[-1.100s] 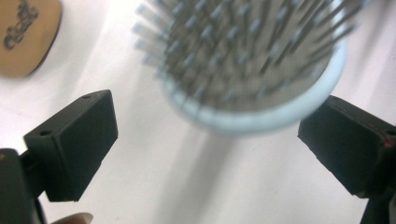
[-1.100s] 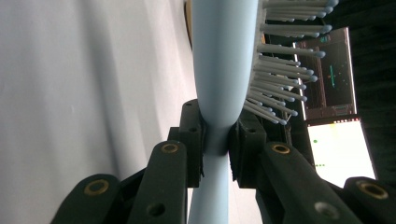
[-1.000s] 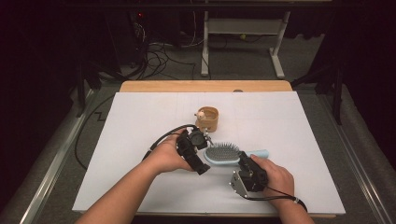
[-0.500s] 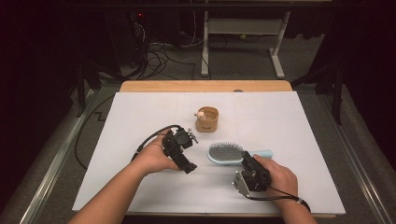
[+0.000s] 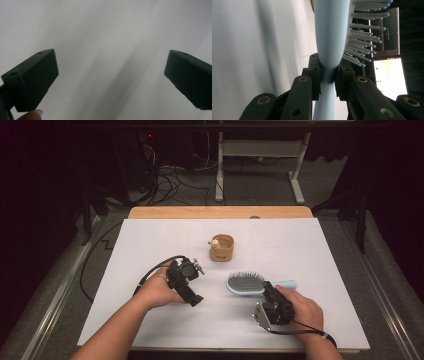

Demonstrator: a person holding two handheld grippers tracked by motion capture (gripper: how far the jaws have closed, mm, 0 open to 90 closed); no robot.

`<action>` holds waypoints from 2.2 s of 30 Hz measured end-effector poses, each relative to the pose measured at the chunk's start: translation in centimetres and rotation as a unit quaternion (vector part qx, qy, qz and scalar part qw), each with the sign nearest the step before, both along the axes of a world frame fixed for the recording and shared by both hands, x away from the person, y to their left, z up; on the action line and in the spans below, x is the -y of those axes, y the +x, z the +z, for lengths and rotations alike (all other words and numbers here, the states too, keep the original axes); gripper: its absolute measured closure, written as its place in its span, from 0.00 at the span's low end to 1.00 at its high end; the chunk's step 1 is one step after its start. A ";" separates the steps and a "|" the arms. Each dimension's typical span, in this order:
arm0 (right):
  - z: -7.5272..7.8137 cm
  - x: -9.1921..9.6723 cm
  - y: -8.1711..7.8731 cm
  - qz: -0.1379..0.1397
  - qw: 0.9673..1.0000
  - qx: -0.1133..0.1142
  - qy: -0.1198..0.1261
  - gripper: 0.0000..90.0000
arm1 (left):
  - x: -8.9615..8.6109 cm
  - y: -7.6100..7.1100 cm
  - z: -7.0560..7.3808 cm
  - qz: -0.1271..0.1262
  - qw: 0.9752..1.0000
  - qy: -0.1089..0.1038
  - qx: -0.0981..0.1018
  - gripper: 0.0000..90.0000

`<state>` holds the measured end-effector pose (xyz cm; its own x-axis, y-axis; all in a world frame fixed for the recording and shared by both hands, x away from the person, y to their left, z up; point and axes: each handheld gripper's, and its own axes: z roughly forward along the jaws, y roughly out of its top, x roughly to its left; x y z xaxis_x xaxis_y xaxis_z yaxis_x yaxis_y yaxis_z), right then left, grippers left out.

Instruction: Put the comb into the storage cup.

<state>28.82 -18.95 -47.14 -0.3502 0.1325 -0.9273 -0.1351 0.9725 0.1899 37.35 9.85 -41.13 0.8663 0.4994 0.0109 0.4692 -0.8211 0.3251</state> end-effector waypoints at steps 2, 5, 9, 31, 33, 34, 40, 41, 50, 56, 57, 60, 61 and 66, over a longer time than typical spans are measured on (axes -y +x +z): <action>0.0 0.0 0.0 0.001 1.000 0.001 -0.002 0.87 | -0.2 0.0 0.0 0.003 1.000 -0.002 0.004 0.00; 0.0 0.0 0.0 0.002 1.000 0.001 -0.001 0.87 | -0.5 0.0 0.0 0.005 1.000 -0.006 0.007 0.00; 0.0 0.0 0.0 0.002 1.000 0.001 -0.001 0.87 | -0.7 -0.1 0.1 0.004 1.000 -0.011 0.009 0.00; 0.6 -0.1 -0.1 -0.005 1.000 -0.007 0.025 0.87 | -3.2 -1.5 -0.6 0.037 0.984 -0.157 0.070 0.00; 0.6 -0.1 -0.1 -0.005 1.000 -0.007 0.028 0.87 | -3.4 -1.7 -0.7 0.043 0.982 -0.169 0.077 0.00; 0.7 -0.1 -0.1 -0.005 1.000 -0.006 0.029 0.87 | -3.6 -1.8 -0.8 0.044 0.980 -0.176 0.081 0.00; 0.8 -0.1 -0.1 -0.007 0.999 -0.008 0.039 0.87 | -4.4 -2.3 -2.0 0.063 0.969 -0.216 0.102 0.00; 0.9 -0.1 -0.1 -0.006 0.999 -0.008 0.040 0.87 | -4.6 -2.4 -2.1 0.066 0.966 -0.227 0.107 0.00; 1.0 0.1 -0.1 -0.010 0.999 -0.013 0.050 0.87 | -5.7 -3.2 -3.2 0.083 0.946 -0.285 0.129 0.00; 1.1 0.2 -0.1 -0.011 0.998 -0.018 0.063 0.87 | -6.5 -3.5 -3.9 0.098 0.932 -0.322 0.138 0.00; 1.1 0.2 -0.1 -0.011 0.998 -0.019 0.065 0.87 | -6.7 -3.6 -3.9 0.098 0.930 -0.326 0.141 0.00; 1.2 0.2 -0.1 -0.013 0.997 -0.020 0.073 0.87 | -7.1 -3.8 -4.0 0.102 0.924 -0.337 0.149 0.00; 1.3 0.3 -0.1 -0.014 0.997 -0.022 0.076 0.87 | -7.3 -3.8 -4.1 0.104 0.922 -0.342 0.150 0.00; 1.5 0.3 -0.1 -0.014 0.996 -0.027 0.087 0.87 | -7.9 -4.0 -4.3 0.109 0.916 -0.353 0.156 0.00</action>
